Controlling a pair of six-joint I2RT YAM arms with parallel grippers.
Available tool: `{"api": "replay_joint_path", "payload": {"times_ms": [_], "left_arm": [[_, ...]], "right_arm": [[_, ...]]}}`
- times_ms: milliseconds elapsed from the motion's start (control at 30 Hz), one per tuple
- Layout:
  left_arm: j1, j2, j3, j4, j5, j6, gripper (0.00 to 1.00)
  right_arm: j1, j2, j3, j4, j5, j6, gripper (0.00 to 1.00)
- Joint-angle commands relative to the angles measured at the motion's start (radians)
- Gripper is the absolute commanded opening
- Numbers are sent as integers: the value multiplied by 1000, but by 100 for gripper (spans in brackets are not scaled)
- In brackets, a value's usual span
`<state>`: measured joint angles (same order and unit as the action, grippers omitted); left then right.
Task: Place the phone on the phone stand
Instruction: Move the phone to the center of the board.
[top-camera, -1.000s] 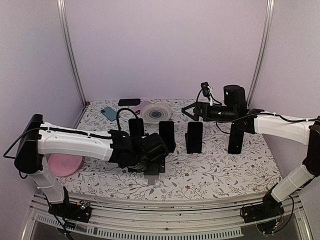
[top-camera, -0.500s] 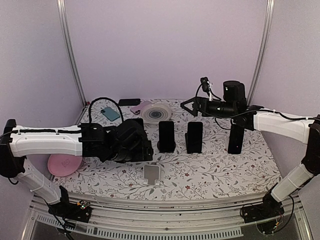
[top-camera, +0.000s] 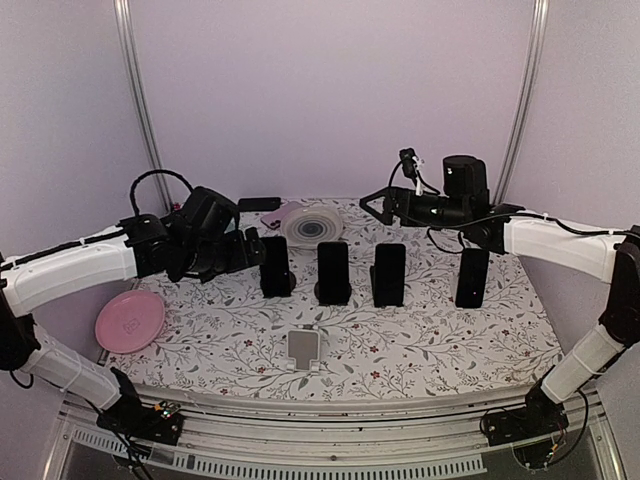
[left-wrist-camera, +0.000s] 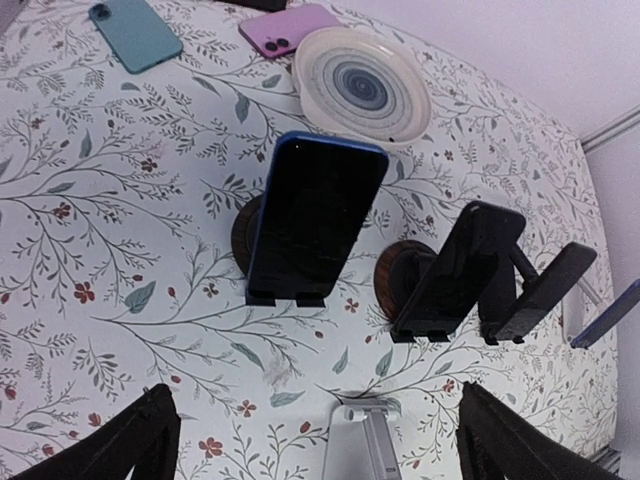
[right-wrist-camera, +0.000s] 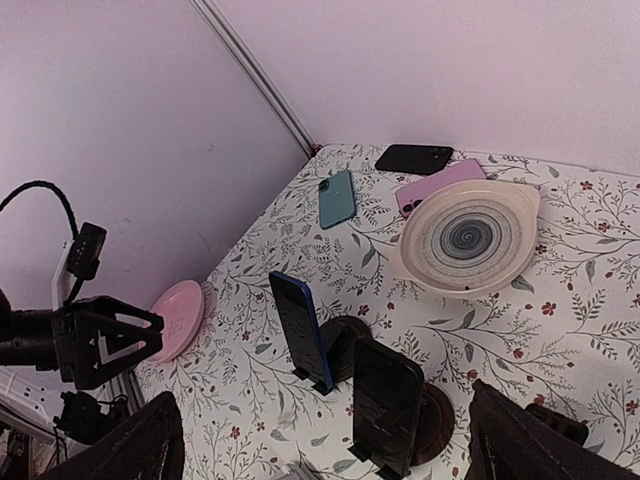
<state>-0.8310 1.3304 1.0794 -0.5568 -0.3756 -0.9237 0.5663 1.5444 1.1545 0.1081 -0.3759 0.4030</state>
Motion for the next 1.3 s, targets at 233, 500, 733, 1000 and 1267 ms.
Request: {"api": "replay_joint_path", "payload": {"times_ms": [233, 500, 733, 1000, 1267], "left_arm": [[326, 149, 166, 43, 117, 176, 97], [461, 403, 367, 26, 137, 279, 97], [551, 656, 582, -49, 54, 269, 96], [612, 962, 888, -120, 69, 253, 96], [628, 1217, 1220, -213, 23, 281, 97]], "right_arm": [[-6, -14, 39, -48, 45, -51, 99], [-6, -41, 29, -57, 46, -66, 99], [-6, -70, 11, -68, 31, -75, 99], [-6, -105, 2, -87, 21, -78, 99], [-6, -144, -23, -89, 0, -61, 99]]}}
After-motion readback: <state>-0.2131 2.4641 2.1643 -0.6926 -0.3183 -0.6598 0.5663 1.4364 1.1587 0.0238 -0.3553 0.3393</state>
